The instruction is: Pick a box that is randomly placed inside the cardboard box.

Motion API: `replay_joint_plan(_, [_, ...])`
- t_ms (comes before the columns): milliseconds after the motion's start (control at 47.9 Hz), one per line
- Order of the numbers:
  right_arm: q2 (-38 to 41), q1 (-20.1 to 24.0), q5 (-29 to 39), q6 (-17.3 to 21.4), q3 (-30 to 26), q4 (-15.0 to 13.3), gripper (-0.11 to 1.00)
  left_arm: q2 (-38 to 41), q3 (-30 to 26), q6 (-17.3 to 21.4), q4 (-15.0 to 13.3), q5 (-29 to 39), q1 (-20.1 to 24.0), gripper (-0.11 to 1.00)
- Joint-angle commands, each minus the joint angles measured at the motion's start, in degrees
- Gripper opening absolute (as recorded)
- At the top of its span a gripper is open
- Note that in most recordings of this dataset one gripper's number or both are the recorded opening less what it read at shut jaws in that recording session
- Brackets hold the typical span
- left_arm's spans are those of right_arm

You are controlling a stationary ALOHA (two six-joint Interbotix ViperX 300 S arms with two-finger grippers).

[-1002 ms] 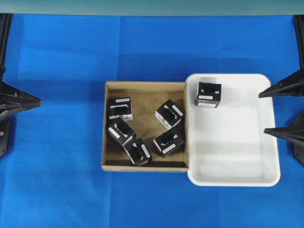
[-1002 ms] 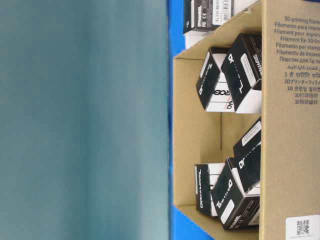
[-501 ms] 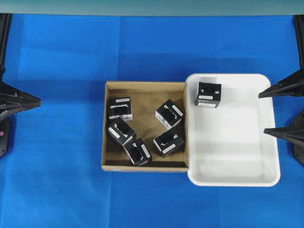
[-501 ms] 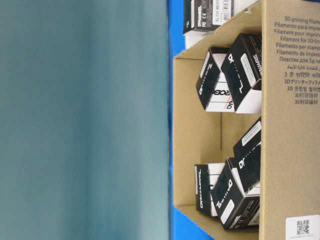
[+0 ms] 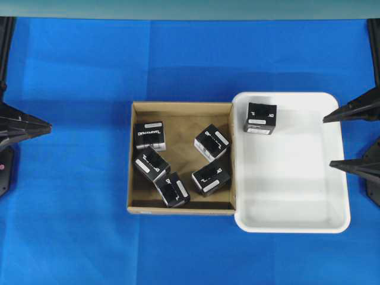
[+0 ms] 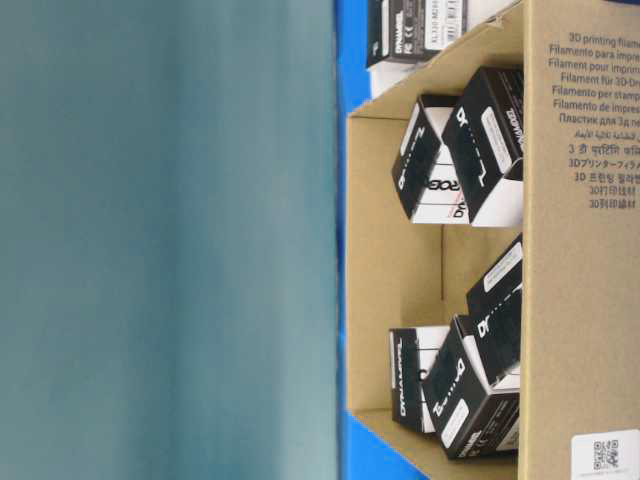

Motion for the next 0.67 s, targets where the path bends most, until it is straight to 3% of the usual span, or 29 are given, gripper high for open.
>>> replay_joint_plan(0, [0.09,0.0,-0.18,0.09,-0.44,0.0,1.0,0.35,-0.62,-0.09,0.09,-0.53,0.09,-0.07])
replay_joint_plan(376, [-1.05,0.0,1.14,-0.35,0.09,0.0,1.0,0.35,-0.7,0.0,0.18,-0.62,0.0,-0.07])
replay_joint_plan(647, [-3.52,0.0,6.15,-0.35,0.26,0.0,1.0,0.35,-0.62,0.09,0.09,-0.53,-0.09,-0.07])
